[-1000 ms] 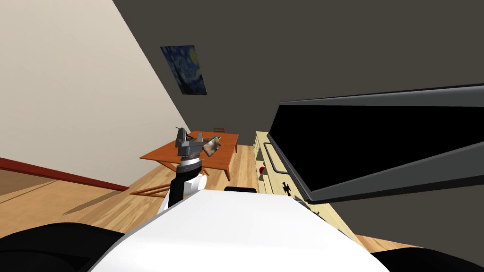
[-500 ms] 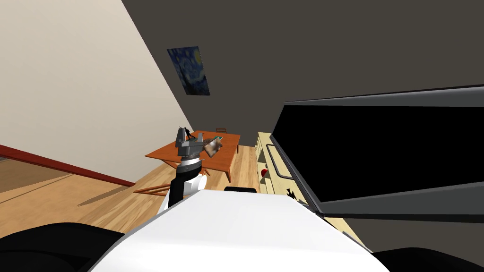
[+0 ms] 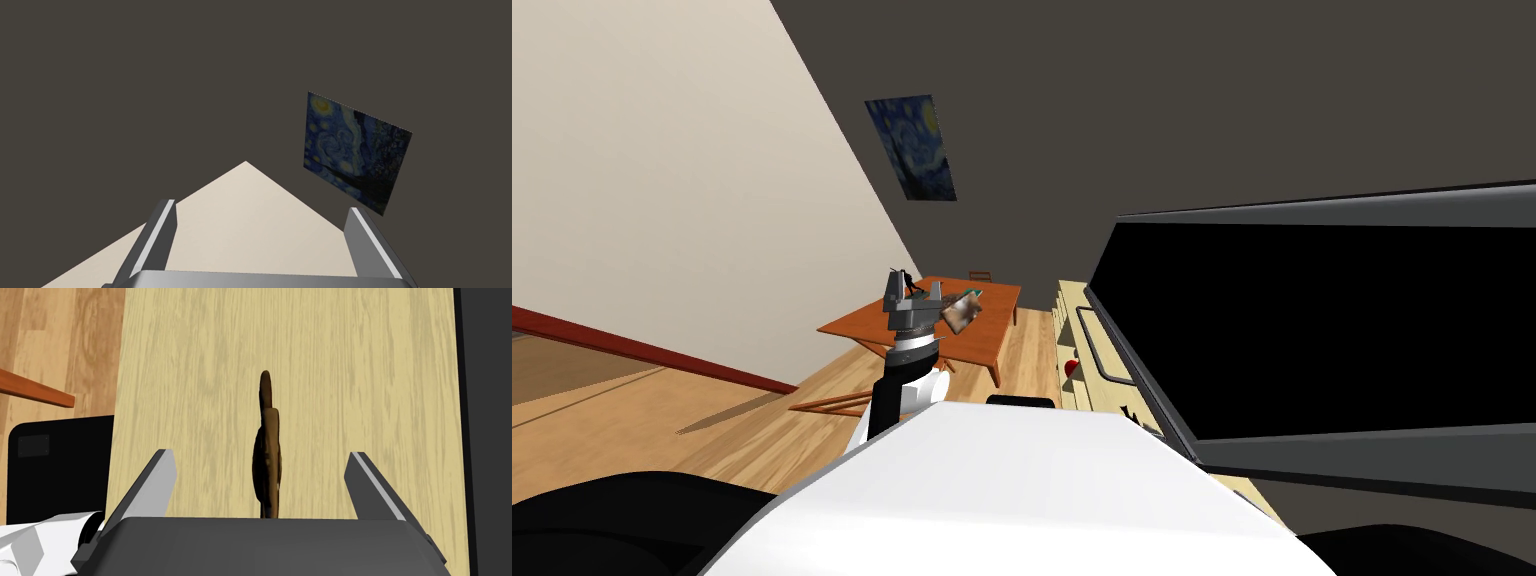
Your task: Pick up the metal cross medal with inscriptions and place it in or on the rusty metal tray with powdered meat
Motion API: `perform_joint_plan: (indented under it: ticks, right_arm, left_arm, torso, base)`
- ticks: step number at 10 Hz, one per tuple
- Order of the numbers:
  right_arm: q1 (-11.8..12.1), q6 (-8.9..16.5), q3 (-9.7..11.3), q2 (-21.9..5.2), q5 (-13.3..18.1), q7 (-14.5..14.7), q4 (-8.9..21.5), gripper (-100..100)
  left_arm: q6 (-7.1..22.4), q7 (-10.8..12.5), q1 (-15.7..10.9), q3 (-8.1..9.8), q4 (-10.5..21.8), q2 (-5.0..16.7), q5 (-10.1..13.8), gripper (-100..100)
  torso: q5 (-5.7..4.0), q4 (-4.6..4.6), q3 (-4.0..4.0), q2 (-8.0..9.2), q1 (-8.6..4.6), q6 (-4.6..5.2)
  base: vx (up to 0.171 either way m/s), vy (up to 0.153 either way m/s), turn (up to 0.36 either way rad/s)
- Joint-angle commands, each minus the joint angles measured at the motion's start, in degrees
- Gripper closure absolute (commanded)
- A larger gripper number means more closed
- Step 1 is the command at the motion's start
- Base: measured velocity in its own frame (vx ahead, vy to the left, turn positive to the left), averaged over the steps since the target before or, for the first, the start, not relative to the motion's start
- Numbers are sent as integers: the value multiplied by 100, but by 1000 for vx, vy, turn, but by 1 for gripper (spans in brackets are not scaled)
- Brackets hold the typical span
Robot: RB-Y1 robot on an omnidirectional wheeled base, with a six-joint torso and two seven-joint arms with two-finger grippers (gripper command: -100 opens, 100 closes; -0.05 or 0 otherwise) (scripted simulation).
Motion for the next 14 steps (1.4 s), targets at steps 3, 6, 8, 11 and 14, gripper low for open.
perform_joint_plan:
  ticks: [3,6,8,11,14]
  right_arm:
    - [-20,-22,-1,99,-18,121,70,100]
    - [-20,-21,-2,99,-18,118,70,100]
    - [-20,-21,-2,99,-19,117,70,0]
    - [14,-15,-4,-80,20,-60,-20,100]
    - [-63,-19,-193,-160,33,-70,-19,100]
  left_arm:
    - [0,0,0,0,0,0,0,0]
    - [0,0,0,0,0,0,0,0]
    - [0,0,0,0,0,0,0,0]
    - [0,0,-1,-1,0,-1,0,0]
    - [0,0,-1,-1,0,-1,0,0]
  torso:
    - [2,1,4,7,9,0]
    - [3,3,8,14,14,0]
    - [3,3,8,15,13,-1]
    - [7,5,17,31,29,0]
    - [9,8,23,43,42,-1]
  base:
    - [18,-18,-4]
    - [0,0,0]
    - [0,0,0]
    - [-32,28,2]
    - [-86,72,-8]
